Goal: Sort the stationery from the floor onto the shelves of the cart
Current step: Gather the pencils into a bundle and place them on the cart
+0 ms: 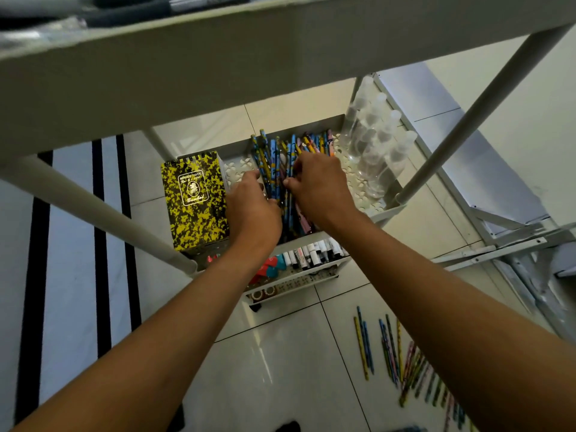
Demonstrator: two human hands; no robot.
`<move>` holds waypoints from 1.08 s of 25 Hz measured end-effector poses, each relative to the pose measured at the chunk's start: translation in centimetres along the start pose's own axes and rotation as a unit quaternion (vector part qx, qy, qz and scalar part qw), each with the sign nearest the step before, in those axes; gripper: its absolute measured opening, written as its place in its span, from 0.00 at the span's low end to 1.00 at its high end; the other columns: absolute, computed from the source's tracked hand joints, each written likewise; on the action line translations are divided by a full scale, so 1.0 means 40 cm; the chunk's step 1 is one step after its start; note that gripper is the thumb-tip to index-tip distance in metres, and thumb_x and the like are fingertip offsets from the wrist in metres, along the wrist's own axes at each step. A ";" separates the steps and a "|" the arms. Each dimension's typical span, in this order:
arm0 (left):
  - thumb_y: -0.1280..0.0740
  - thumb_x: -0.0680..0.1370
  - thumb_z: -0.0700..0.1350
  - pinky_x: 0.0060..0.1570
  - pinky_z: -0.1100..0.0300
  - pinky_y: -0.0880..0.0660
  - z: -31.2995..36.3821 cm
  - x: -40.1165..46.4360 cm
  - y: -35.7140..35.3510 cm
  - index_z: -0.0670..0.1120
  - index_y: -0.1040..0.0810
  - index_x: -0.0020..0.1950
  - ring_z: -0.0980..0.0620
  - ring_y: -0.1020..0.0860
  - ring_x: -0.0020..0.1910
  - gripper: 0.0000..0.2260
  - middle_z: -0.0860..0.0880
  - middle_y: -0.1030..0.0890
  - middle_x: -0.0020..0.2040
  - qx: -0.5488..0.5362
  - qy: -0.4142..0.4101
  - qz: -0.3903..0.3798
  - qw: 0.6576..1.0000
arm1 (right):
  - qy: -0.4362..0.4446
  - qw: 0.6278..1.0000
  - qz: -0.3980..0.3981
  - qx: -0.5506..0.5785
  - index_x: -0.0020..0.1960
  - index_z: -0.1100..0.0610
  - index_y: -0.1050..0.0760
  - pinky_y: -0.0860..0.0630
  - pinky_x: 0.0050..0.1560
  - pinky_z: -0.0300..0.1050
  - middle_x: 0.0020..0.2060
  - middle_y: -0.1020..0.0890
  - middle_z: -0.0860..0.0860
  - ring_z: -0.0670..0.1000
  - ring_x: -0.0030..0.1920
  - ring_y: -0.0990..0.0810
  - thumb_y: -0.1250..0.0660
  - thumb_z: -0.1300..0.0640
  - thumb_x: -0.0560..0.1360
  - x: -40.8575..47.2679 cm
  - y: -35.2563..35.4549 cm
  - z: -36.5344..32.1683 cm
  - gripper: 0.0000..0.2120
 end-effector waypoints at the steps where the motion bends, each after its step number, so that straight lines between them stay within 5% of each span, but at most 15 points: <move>1: 0.33 0.75 0.33 0.56 0.52 0.24 0.000 -0.001 0.000 0.44 0.30 0.70 0.46 0.23 0.57 0.23 0.44 0.22 0.61 0.001 -0.009 0.004 1.000 | 0.013 1.000 -0.006 0.001 0.57 0.60 0.23 0.25 0.49 0.42 0.51 0.19 0.55 0.52 0.51 0.20 0.32 0.59 0.75 0.000 -0.008 -0.001 0.11; 4: 0.36 0.76 0.33 0.51 0.56 0.24 -0.001 -0.009 0.001 0.43 0.33 0.71 0.46 0.22 0.54 0.24 0.45 0.22 0.59 0.001 -0.016 0.022 1.000 | 0.012 0.999 0.006 0.036 0.56 0.60 0.23 0.22 0.51 0.50 0.49 0.18 0.55 0.53 0.48 0.20 0.32 0.61 0.74 -0.015 -0.020 0.007 0.10; 9: 0.38 0.77 0.32 0.51 0.61 0.31 -0.001 -0.007 -0.005 0.43 0.39 0.75 0.45 0.25 0.59 0.27 0.43 0.23 0.60 0.019 0.004 0.011 1.000 | 0.020 0.998 0.024 0.059 0.53 0.57 0.20 0.23 0.50 0.48 0.49 0.18 0.54 0.51 0.48 0.21 0.33 0.52 0.76 0.006 -0.022 -0.016 0.10; 16: 0.39 0.75 0.34 0.61 0.43 0.30 -0.010 0.001 -0.016 0.37 0.35 0.71 0.38 0.28 0.62 0.23 0.39 0.26 0.63 -0.008 0.006 -0.007 1.000 | 0.029 0.999 0.003 0.026 0.51 0.54 0.20 0.22 0.50 0.51 0.46 0.17 0.54 0.54 0.47 0.19 0.29 0.50 0.71 0.034 -0.047 -0.035 0.11; 23: 0.38 0.74 0.31 0.58 0.42 0.28 -0.020 0.007 -0.020 0.35 0.31 0.66 0.39 0.26 0.59 0.20 0.39 0.24 0.60 -0.010 -0.003 -0.015 1.000 | 0.010 0.999 -0.047 -0.023 0.45 0.59 0.21 0.30 0.39 0.43 0.36 0.22 0.55 0.56 0.44 0.19 0.34 0.46 0.74 0.040 -0.049 -0.050 0.16; 27: 0.37 0.75 0.34 0.51 0.46 0.25 -0.011 -0.001 -0.012 0.39 0.25 0.59 0.42 0.23 0.53 0.13 0.42 0.20 0.54 -0.015 0.000 -0.021 1.000 | -0.013 0.995 -0.087 -0.037 0.47 0.59 0.23 0.29 0.41 0.44 0.38 0.25 0.54 0.56 0.45 0.20 0.33 0.45 0.74 0.037 -0.015 -0.043 0.16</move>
Point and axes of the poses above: each hand's wrist, its own x-axis towards the middle knuckle, its own y-axis out of the back of the hand, z = x × y, the point moved 1 cm from there along x, towards the middle knuckle
